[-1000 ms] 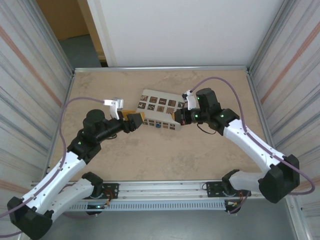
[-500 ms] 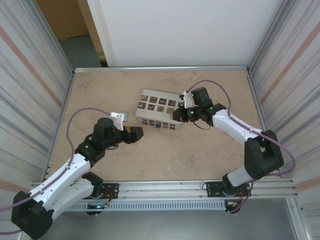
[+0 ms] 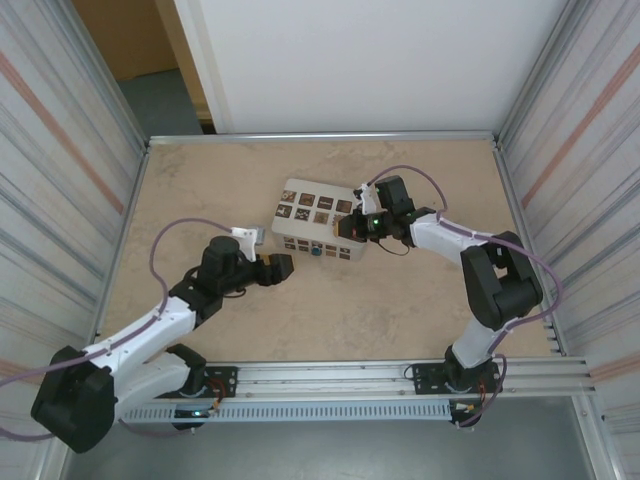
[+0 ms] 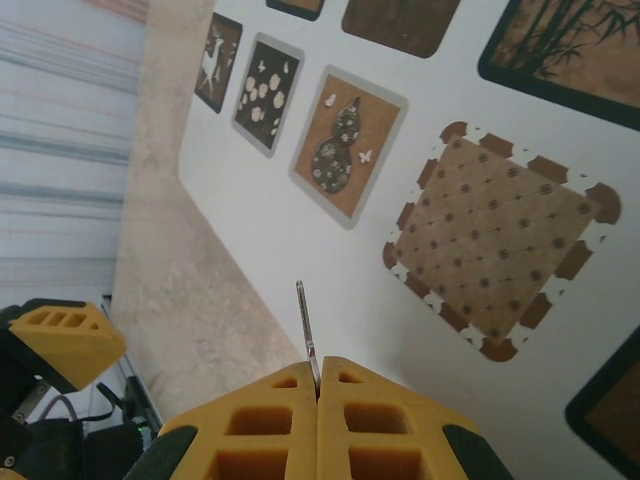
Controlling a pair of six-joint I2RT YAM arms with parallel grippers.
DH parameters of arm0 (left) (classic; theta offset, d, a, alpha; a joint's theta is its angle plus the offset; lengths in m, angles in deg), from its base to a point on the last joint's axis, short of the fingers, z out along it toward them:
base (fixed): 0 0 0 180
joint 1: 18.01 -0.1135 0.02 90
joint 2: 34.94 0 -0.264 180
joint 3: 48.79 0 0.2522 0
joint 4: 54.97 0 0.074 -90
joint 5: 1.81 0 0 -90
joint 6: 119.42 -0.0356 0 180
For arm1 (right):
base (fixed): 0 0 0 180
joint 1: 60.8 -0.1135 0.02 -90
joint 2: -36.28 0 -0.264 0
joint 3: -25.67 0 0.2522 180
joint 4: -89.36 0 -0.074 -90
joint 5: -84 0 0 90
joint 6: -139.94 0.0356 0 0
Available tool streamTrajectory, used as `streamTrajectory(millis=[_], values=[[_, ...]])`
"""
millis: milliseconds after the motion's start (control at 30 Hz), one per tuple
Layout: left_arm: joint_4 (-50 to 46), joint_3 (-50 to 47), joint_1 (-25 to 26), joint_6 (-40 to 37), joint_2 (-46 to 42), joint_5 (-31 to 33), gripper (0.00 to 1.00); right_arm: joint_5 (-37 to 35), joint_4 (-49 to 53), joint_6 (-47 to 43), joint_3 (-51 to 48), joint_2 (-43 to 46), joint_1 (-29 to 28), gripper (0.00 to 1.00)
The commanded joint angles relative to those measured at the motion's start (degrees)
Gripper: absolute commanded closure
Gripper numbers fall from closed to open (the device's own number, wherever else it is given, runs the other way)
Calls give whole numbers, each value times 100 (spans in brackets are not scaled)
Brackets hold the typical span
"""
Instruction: Unlock the padlock with the key
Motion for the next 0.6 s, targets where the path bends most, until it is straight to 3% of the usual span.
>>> streamTrajectory(millis=[0, 267, 567], values=[[406, 25, -31, -29, 254, -56, 25, 107, -200, 114, 1, -127, 43, 100], [497, 292, -24, -279, 942, -124, 25, 7, -215, 98, -211, -326, -22, 100], [570, 337, -30, -364, 1154, -34, 24, -86, -206, 108, -313, -502, -312, 100]])
